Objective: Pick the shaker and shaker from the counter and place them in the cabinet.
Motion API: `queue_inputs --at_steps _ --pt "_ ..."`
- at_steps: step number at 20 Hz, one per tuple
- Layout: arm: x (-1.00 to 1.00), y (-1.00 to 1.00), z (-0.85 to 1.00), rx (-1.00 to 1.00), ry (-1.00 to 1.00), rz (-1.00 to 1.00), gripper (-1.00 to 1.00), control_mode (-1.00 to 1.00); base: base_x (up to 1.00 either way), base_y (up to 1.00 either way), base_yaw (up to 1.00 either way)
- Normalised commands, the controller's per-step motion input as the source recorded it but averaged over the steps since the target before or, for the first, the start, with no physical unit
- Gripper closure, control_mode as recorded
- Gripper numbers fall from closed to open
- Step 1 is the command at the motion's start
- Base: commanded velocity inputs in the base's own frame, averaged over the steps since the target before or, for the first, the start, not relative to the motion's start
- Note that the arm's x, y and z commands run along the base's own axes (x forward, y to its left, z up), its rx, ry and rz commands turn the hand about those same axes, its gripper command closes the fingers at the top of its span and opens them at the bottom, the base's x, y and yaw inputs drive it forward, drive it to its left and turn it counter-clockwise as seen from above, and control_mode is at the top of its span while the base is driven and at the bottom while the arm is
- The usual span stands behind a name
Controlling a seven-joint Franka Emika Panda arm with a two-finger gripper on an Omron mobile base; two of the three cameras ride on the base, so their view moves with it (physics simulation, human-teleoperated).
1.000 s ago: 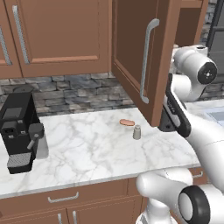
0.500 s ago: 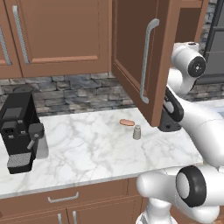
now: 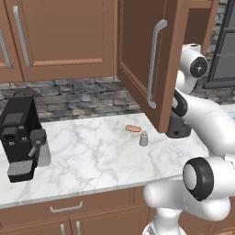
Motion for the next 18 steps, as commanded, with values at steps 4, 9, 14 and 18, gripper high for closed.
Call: queue_inputs --at_steps 4,9,14,18 --pt "0.31 -0.10 -0.20 0.00 0.00 0.03 1.00 -1.00 0.00 0.00 0.00" --pt "0.38 -0.08 -0.15 0.00 0.00 0.02 1.00 -1.00 0.00 0.00 0.00" --pt "0.51 0.00 -0.09 0.00 -0.01 0.00 1.00 -1.00 0.00 0.00 0.00" --pt "0.56 0.00 -0.03 0.00 -0.01 0.00 1.00 -1.00 0.00 0.00 0.00"
